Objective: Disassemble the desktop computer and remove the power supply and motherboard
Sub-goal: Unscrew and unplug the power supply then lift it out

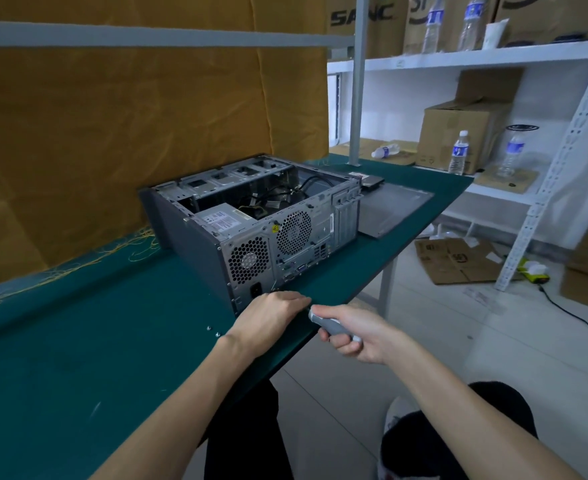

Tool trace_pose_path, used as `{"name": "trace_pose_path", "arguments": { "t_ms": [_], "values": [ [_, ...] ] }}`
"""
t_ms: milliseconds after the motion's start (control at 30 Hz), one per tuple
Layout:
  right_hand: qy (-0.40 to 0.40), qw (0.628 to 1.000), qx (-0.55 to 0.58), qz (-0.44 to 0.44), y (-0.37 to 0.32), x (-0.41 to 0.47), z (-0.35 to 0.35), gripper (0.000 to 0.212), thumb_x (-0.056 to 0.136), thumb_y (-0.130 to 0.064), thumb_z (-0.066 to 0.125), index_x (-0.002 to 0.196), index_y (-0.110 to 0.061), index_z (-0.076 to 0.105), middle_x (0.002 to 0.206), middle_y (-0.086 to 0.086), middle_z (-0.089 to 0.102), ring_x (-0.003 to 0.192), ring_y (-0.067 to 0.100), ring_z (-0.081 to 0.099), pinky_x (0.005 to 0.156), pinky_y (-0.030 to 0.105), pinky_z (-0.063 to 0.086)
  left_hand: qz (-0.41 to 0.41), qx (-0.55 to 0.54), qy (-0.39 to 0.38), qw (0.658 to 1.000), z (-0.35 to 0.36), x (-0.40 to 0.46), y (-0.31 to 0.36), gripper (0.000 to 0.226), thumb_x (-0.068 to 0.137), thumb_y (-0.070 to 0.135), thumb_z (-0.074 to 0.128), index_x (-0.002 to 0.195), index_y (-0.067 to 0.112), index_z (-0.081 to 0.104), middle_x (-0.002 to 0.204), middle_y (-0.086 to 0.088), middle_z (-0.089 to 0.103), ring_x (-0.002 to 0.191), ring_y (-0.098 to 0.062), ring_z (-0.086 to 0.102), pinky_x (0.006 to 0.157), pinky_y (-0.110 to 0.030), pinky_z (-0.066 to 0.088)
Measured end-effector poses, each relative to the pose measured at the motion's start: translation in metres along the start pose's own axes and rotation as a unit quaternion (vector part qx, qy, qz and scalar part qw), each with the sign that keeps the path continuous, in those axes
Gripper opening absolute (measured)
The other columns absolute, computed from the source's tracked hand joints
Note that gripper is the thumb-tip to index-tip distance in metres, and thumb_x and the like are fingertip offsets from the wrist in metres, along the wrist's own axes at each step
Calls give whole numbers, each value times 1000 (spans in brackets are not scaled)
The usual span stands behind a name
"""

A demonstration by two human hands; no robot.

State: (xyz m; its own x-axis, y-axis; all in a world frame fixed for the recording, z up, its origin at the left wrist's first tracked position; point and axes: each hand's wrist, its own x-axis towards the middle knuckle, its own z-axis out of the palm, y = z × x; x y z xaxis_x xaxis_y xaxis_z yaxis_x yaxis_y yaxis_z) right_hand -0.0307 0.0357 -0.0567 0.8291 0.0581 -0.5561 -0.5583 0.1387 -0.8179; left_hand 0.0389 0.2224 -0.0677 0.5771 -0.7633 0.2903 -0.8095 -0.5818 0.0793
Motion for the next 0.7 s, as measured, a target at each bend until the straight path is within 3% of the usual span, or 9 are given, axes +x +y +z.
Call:
{"name": "trace_pose_path", "arguments": {
  "t_ms": [67,133,200,267,400,467,533,600,700],
  "values": [
    [84,978,-162,-99,3,-3,6,30,97,-39,66,94,-13,52,64,3,61,38,8,37,34,20,25,-1,-2,9,1000,1,-1,0,36,96,11,63,131,16,65,132,-1,66,119,-24,64,89,-43,56],
    [189,878,-388,-208,9,-6,11,33,96,-44,64,90,-21,41,71,-3,57,49,10,44,42,27,28,-9,-2,16,1000,1,-3,3,33,94,11,67,127,14,68,128,-3,69,115,-26,66,86,-44,57],
    [224,802,-481,-274,15,-8,15,32,97,-44,63,91,-24,37,74,-5,52,58,12,47,47,30,28,-14,4,17,1000,0,-5,5,35,94,12,68,128,15,67,129,-1,68,115,-24,65,86,-43,56],
    [219,812,-464,-278,15,-9,17,33,96,-46,63,92,-23,39,76,-5,54,60,14,49,49,30,31,-24,15,14,999,-2,-6,8,33,94,16,65,127,19,66,128,2,67,114,-23,64,85,-42,55],
    [139,969,-171,-115,5,-23,2,41,99,-54,55,105,-13,53,78,8,70,46,15,52,42,23,39,-38,49,9,998,-5,-5,14,25,93,17,58,117,23,62,118,6,65,103,-23,64,77,-40,52],
    [68,993,-90,-38,9,-33,-9,51,101,-54,53,111,-5,62,73,12,71,40,13,48,38,21,37,-41,53,12,998,-4,-5,14,22,93,15,57,114,21,61,115,4,65,100,-24,64,76,-40,52],
    [61,993,-80,-54,14,-38,-12,50,100,-49,61,106,0,70,68,9,69,41,11,47,38,21,38,-43,49,24,998,-1,-5,11,24,93,14,58,116,20,62,117,3,65,104,-24,64,78,-39,52],
    [119,966,-166,-160,19,-36,-7,30,96,-36,70,100,-7,75,63,5,66,45,11,50,42,21,39,-35,26,33,998,3,-4,9,34,95,11,59,128,19,61,131,1,63,118,-23,61,89,-37,53],
    [240,833,-376,-326,25,-31,-6,4,90,-25,77,91,-22,74,73,-1,67,64,14,59,52,20,36,-15,-11,31,999,3,-4,7,46,98,8,59,142,20,55,146,2,56,131,-19,55,103,-34,49]
  ]
}}
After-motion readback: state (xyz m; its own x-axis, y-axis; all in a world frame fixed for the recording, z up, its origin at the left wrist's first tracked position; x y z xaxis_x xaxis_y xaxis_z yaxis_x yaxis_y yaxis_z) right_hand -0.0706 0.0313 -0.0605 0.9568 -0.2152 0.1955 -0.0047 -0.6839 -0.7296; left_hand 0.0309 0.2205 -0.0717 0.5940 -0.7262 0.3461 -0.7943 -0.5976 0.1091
